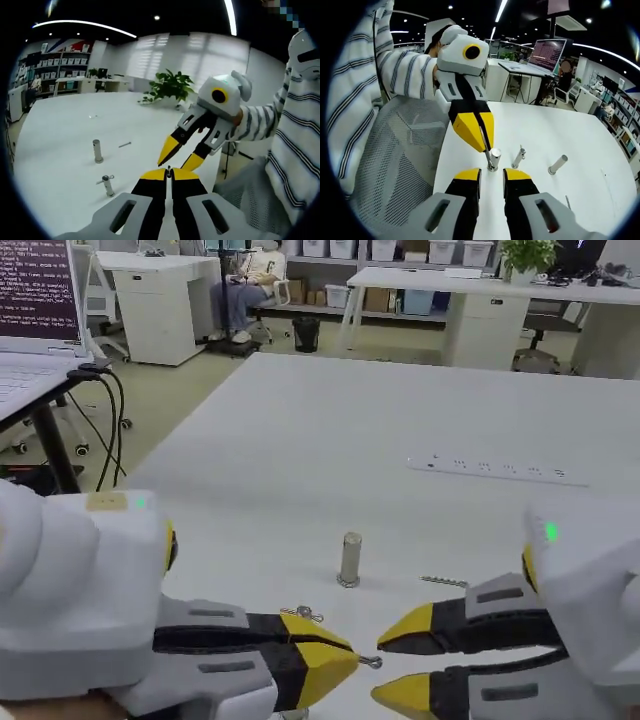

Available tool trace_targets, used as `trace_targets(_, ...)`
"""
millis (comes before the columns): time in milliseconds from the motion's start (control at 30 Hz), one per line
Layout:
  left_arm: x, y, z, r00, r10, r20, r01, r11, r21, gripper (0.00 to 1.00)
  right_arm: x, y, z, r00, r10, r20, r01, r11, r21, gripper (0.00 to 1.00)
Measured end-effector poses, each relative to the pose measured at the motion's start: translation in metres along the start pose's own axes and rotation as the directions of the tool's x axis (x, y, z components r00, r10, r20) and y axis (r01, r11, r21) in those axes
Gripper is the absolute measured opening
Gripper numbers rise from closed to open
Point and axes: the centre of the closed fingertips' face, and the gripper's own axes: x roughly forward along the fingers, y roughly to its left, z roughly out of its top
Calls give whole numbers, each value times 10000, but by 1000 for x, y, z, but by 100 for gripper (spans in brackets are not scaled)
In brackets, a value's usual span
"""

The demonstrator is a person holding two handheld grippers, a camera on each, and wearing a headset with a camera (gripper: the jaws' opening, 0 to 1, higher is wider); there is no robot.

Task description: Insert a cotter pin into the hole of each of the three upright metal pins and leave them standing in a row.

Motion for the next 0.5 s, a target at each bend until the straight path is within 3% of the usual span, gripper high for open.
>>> trace_targets(67,0,-3,0,9999,-90,-84,94,9990,437,0,1,3,1,9997,179,148,-185,9990,413,10)
trace_targets(167,1,-5,2,9998,-203,-26,204,9970,740,0,2,5,2,9993,318,207,-331,9973,652,5)
trace_targets(267,2,-6,-1,9994,-273,-231,294,9947,983,0,2,6,3,9986,426,299,-452,9950,895,3)
trace_targets(400,2,-7,-4,9987,-328,-388,373,9917,1231,0,2,11,2,9974,684,228,-702,9937,876,0)
trace_targets(500,2,-9,-11,9962,-459,-737,575,9849,1631,0,1,14,1,9962,835,238,-853,9922,905,0)
